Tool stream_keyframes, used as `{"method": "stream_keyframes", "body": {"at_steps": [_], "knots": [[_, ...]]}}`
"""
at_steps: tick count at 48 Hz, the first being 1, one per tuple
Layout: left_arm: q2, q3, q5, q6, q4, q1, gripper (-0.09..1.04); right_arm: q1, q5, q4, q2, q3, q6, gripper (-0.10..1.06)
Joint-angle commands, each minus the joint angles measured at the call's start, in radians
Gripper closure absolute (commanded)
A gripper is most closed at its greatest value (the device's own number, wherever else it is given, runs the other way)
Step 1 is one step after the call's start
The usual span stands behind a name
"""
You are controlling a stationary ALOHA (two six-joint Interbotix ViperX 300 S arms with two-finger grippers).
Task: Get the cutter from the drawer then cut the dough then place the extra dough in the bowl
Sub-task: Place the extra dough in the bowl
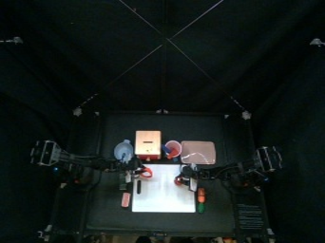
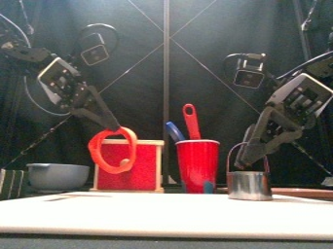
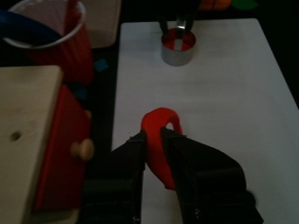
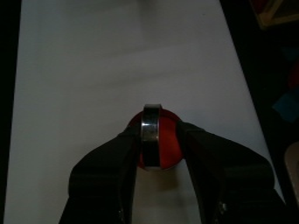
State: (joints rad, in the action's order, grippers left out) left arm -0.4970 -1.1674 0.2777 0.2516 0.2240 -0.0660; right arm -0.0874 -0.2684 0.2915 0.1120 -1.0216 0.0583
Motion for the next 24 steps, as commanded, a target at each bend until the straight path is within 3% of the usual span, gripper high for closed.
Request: {"method": "stream_keyframes", "body": {"at_steps": [1, 9, 16, 24], "knots": [[-0.15, -0.064, 0.009, 0.002, -0.003, -0.044, 0.32, 0.005, 0.008, -0.003, 0.005, 0.028, -0.002, 0.21], [-0.344, -0.169, 0.009, 0.003, -0.003, -0.15, 0.31, 0.003, 0.018, -0.005, -0.029, 0.052, -0.002, 0.21], [-0.362, -0.221, 0.002, -0.002, 0.003, -0.295, 0.31, 0.002, 0.038, -0.006, -0.058, 0.077, 0.0, 0.21], [-0.354, -0.23, -0.023, -0.002, 0.029, -0.356, 0.27, 0.003, 0.055, -0.011, -0.06, 0.091, 0.002, 0.21]]}}
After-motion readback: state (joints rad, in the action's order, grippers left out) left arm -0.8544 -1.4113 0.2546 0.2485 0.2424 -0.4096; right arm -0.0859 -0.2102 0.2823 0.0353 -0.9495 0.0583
